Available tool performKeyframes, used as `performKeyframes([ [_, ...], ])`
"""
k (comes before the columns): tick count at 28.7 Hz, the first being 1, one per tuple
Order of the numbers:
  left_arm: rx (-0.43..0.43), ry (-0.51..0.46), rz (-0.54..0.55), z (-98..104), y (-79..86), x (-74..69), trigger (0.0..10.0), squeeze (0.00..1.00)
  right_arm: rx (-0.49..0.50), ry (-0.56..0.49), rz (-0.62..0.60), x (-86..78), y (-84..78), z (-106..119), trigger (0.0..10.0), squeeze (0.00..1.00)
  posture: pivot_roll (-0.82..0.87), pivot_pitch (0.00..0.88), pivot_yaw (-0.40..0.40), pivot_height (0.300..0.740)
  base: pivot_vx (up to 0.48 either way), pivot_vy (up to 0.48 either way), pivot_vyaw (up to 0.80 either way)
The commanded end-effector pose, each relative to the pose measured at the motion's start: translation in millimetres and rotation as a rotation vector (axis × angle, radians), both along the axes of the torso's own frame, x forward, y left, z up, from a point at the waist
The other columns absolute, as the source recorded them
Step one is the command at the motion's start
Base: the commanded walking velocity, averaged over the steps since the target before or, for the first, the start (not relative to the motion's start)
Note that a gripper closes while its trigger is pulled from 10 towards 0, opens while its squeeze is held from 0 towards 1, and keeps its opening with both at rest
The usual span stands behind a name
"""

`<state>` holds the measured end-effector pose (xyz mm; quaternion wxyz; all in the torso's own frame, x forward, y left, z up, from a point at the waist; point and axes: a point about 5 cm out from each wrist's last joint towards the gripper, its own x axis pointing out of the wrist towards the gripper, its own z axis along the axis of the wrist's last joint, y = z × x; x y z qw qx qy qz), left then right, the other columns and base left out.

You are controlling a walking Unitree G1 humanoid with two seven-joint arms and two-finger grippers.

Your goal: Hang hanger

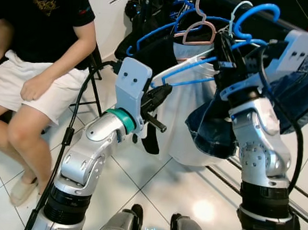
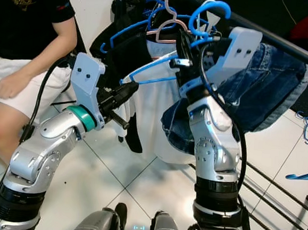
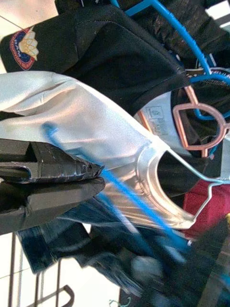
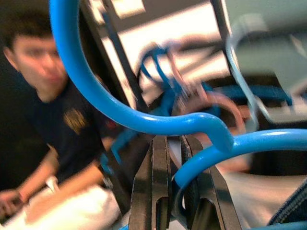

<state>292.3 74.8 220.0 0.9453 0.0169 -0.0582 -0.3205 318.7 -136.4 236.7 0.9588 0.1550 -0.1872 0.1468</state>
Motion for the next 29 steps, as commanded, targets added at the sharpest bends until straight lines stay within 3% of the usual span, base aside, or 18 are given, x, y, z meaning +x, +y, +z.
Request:
performKeyframes([
  [1,0.005,0.021,-0.023,-7,0.4,-2.9,10.0,0.00,-0.025,-0.019,-0.015,-1.2,1.4,-1,10.0,0.00,-0.08,0.108,0.103,0.740,0.000,0.000,0.00],
  [8,0.075,0.078,-0.062,-25,19.8,-10.4,10.0,0.00,-0.103,-0.005,-0.029,4.3,7.9,-15,10.0,0.00,-0.07,0.118,0.105,0.740,0.000,0.000,0.00],
  [9,0.095,0.099,-0.054,-30,31.1,-12.8,10.0,0.00,-0.121,-0.021,-0.023,5.5,12.0,-12,10.0,0.00,-0.07,0.122,0.104,0.740,0.000,0.000,0.00],
  [16,0.127,0.148,-0.061,-45,45.4,-19.9,10.0,0.00,-0.149,-0.078,-0.011,6.7,18.4,1,10.0,0.00,-0.07,0.125,0.097,0.740,0.000,0.000,0.00],
  [19,0.100,0.184,-0.075,-51,48.0,-23.9,10.0,0.00,-0.156,-0.107,-0.005,7.3,20.1,8,10.0,0.00,-0.08,0.127,0.091,0.740,0.000,0.000,0.00],
  [24,0.082,0.210,-0.199,-56,41.2,-36.5,10.0,0.00,-0.143,-0.125,0.007,9.3,21.9,16,10.0,0.00,-0.08,0.125,0.082,0.740,0.000,0.000,0.00],
  [26,0.081,0.208,-0.306,-57,26.3,-43.8,10.0,0.00,-0.129,-0.127,0.019,14.1,25.9,21,10.0,0.00,-0.09,0.119,0.076,0.740,0.000,0.000,0.00],
  [28,0.080,0.205,-0.330,-57,20.7,-44.5,10.0,0.00,-0.126,-0.126,0.023,15.8,27.6,21,10.0,0.00,-0.09,0.119,0.076,0.740,0.000,0.000,0.00],
  [29,0.066,0.190,-0.371,-56,3.7,-39.6,10.0,0.00,-0.125,-0.139,0.034,20.0,34.7,27,10.0,0.00,-0.10,0.114,0.071,0.740,0.000,0.000,0.00],
])
